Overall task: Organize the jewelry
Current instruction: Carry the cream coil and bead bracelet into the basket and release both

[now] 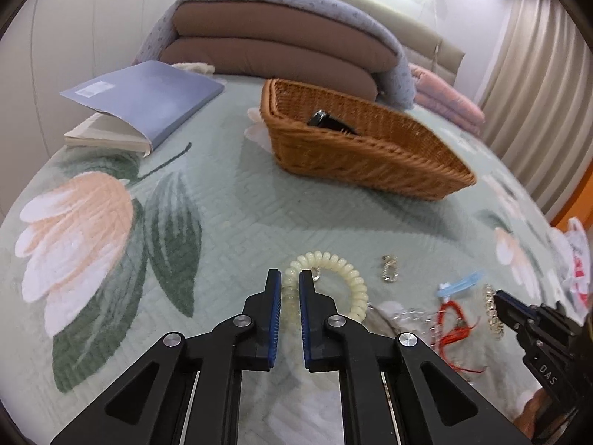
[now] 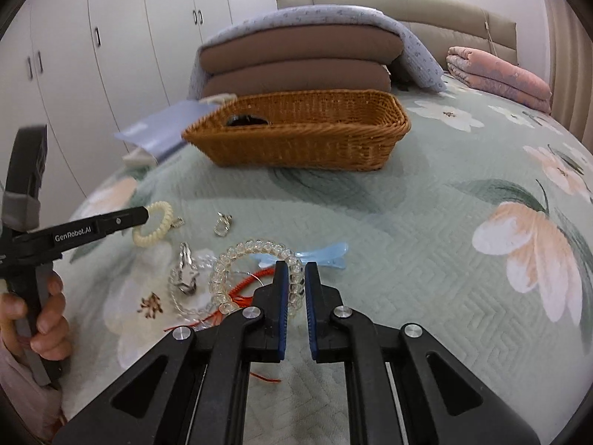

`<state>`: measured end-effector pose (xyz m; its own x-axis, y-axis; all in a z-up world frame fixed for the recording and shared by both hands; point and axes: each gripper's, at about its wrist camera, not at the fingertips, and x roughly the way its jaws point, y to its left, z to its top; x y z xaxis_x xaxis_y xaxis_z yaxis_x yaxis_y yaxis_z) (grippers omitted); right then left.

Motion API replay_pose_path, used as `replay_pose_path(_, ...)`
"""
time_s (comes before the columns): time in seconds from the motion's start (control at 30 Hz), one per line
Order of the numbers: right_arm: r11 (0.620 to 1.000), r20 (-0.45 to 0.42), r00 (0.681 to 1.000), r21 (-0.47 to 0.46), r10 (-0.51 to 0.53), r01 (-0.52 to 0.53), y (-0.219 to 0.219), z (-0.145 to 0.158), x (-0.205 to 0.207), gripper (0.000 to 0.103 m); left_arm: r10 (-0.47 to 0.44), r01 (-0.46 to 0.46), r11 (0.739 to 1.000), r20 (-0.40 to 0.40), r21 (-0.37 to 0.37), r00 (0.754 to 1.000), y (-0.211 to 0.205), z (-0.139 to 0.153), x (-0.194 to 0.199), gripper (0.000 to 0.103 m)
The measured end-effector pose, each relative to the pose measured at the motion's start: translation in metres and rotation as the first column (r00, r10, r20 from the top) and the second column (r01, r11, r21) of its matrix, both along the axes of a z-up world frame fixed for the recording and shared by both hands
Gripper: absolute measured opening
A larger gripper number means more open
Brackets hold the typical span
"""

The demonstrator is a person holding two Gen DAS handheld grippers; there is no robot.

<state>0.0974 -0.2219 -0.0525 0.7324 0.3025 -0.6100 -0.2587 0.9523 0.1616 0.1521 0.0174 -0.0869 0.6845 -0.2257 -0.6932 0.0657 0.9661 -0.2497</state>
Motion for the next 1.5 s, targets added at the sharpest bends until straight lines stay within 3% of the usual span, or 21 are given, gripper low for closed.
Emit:
replay_pose_path(0.2,1.000,0.035,0.999,0.020,-0.005,0.004,0.002,0.020,-0.002,0.011,-0.023,0.028,0.998,0.075,-0.062,0.997,0.002,0.019,-0.011,0.010)
replay_pose_path(0.33,1.000,0.089,0.996,-0.001,-0.020,0.020,0.004,0.048,0.010,0.011,-0.040,0.051,0.995,0.128,-0.084,0.991,-0.002,0.044,-0.014,0.010)
replay_pose_path(0.53,0.997,0.181,0.981,-0.027,-0.069,0.076,0.004,0.096,0.063,0.011,-0.061,0.076,0.995,0.188,-0.072,0.980,-0.014,0.082,0.004,0.010)
replay_pose_path(0.67,0.994,0.172,0.979,-0.005,-0.107,0.110,-0.002,0.106,0.114,0.011,-0.073,0.092,0.993,0.242,-0.071,0.967,-0.028,0.106,0.032,0.010)
replay_pose_path(0.83,0.988,0.120,0.981,-0.015,-0.150,0.153,-0.005,0.090,0.177,0.011,-0.058,0.080,0.994,0.238,-0.081,0.969,-0.049,0.106,0.094,0.010)
replay_pose_path(0.93,0.986,0.066,0.985,-0.036,-0.161,0.164,-0.006,0.069,0.203,0.011,-0.046,0.066,0.993,0.191,-0.101,0.981,-0.059,0.087,0.134,0.010)
replay_pose_path(1.03,0.987,0.014,0.988,-0.041,-0.154,0.155,-0.008,0.048,0.217,0.011,-0.047,0.060,0.995,0.166,-0.075,0.985,-0.071,0.068,0.159,0.009)
replay_pose_path(1.2,0.989,-0.034,0.989,-0.044,-0.143,0.141,-0.011,0.033,0.219,0.011,-0.086,0.093,0.995,0.141,-0.043,0.986,-0.083,0.050,0.169,0.009)
replay_pose_path(1.5,0.990,-0.066,0.987,-0.021,-0.143,0.142,-0.014,0.028,0.215,0.012,-0.118,0.121,0.992,0.123,-0.023,0.985,-0.090,0.045,0.170,0.010)
